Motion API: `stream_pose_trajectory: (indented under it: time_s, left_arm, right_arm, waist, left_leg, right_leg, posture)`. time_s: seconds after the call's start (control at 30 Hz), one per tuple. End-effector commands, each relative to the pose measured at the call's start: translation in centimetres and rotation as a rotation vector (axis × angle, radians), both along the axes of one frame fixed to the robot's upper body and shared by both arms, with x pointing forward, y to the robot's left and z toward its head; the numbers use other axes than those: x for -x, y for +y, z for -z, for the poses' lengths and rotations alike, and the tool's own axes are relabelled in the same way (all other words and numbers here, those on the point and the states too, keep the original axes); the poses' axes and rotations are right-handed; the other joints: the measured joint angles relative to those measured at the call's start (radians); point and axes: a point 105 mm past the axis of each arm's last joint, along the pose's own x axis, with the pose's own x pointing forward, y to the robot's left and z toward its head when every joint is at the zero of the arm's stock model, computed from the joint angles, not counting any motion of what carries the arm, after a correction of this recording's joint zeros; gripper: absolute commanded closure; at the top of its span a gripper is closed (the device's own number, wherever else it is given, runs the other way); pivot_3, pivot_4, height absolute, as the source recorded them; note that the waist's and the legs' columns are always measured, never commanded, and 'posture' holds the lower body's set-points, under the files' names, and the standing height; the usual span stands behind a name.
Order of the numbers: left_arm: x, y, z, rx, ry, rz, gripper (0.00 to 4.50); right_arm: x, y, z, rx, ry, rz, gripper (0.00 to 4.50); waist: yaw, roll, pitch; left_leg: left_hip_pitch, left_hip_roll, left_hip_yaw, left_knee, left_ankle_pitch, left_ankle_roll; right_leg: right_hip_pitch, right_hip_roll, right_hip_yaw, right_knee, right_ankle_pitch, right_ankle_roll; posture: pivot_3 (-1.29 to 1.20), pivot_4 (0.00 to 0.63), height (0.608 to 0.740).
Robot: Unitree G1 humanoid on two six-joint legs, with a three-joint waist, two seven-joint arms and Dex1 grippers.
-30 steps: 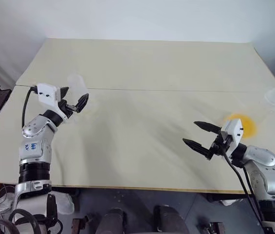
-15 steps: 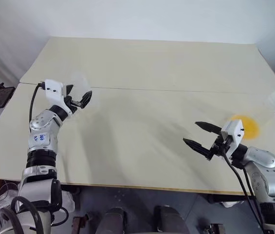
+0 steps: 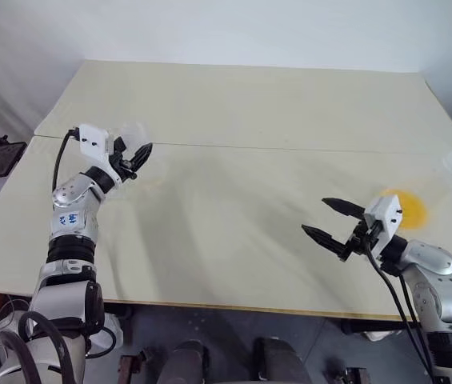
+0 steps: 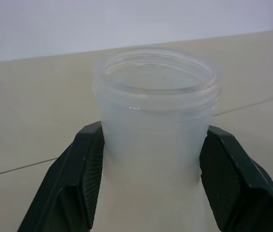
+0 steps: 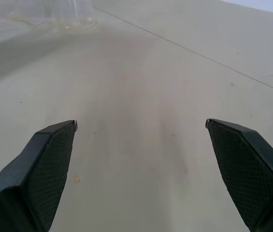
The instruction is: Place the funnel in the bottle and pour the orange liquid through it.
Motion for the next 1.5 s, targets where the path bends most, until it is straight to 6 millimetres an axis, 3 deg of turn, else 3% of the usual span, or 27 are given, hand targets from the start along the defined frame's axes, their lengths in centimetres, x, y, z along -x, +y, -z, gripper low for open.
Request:
stream_pose_trajectory:
  time_s: [0.03, 0.17, 0.3, 0.43, 0.7, 0.97, 1.43, 1.5]
  left_arm:
    - [0.9, -2.9, -4.8, -0.031, -0.129, 0.154, 2.01]
    - [2.0, -6.8, -6.7, -0.061, -0.157, 0.323, 2.01]
    - [3.6, -11.7, -7.0, -0.080, -0.137, 0.517, 2.01]
    - [5.7, -16.8, -6.4, -0.071, -0.106, 0.715, 2.01]
    - [8.1, -23.8, -3.2, -0.083, -0.014, 0.928, 2.01]
    - [9.2, -27.7, -0.9, -0.152, 0.018, 1.038, 2.01]
    - [9.6, -29.4, 0.8, -0.277, 0.017, 1.097, 2.01]
    - [9.7, -29.5, 1.1, -0.281, 0.021, 1.102, 1.27]
  right_arm:
    - [0.4, -0.5, -1.9, -0.006, -0.068, 0.007, 0.00]
    - [0.7, -0.8, -2.3, -0.013, -0.053, -0.008, 0.00]
    - [2.0, -1.3, -2.7, -0.001, -0.018, -0.075, 0.00]
    - [2.7, -2.3, -3.1, 0.009, 0.006, -0.084, 0.00]
    - [3.6, -3.3, -3.3, 0.023, -0.003, -0.027, 0.00]
    - [5.1, -3.8, -2.8, 0.019, -0.003, 0.045, 0.00]
    - [5.9, -4.0, -2.6, 0.020, -0.003, 0.092, 0.00]
    - [5.9, -4.0, -2.6, 0.021, -0.006, 0.094, 0.00]
  waist:
    - [0.000, 0.000, 0.000]
    - [0.001, 0.000, 0.000]
    - [0.001, 0.000, 0.000]
    - [0.002, 0.000, 0.000]
    - [0.002, -0.001, 0.001]
    - [0.005, -0.001, 0.001]
    - [0.005, -0.001, 0.001]
    - [0.005, -0.001, 0.001]
  left_leg:
    - [0.000, 0.000, 0.000, 0.000, 0.000, 0.000]
    - [-0.001, 0.000, -0.002, 0.001, 0.000, 0.000]
    - [-0.001, -0.001, -0.002, 0.001, 0.000, 0.000]
    - [-0.001, -0.001, -0.001, 0.001, 0.000, 0.001]
    - [0.000, 0.000, 0.000, 0.001, 0.000, 0.001]
    - [0.000, -0.001, 0.001, 0.001, 0.000, 0.002]
    - [0.000, -0.001, 0.001, 0.001, 0.000, 0.002]
    - [0.000, -0.001, 0.001, 0.001, 0.000, 0.002]
  right_leg:
    - [0.000, 0.000, 0.000, 0.000, 0.000, 0.000]
    - [0.000, 0.000, -0.001, 0.000, 0.000, 0.000]
    - [0.001, 0.000, -0.001, 0.000, 0.000, 0.000]
    - [0.001, 0.000, -0.001, 0.000, 0.000, 0.000]
    - [0.001, 0.001, 0.000, 0.000, 0.000, 0.000]
    - [0.001, 0.001, 0.000, -0.001, 0.000, 0.000]
    - [0.002, 0.001, 0.001, -0.001, 0.000, 0.001]
    - [0.002, 0.001, 0.001, -0.001, 0.000, 0.001]
  posture:
    - [0.00, 0.150, 0.740]
    - [0.00, 0.150, 0.740]
    - [0.00, 0.150, 0.740]
    - [0.00, 0.150, 0.740]
    - [0.00, 0.150, 0.740]
    - [0.00, 0.150, 0.740]
    - [0.00, 0.150, 0.740]
    - [0.00, 0.150, 0.740]
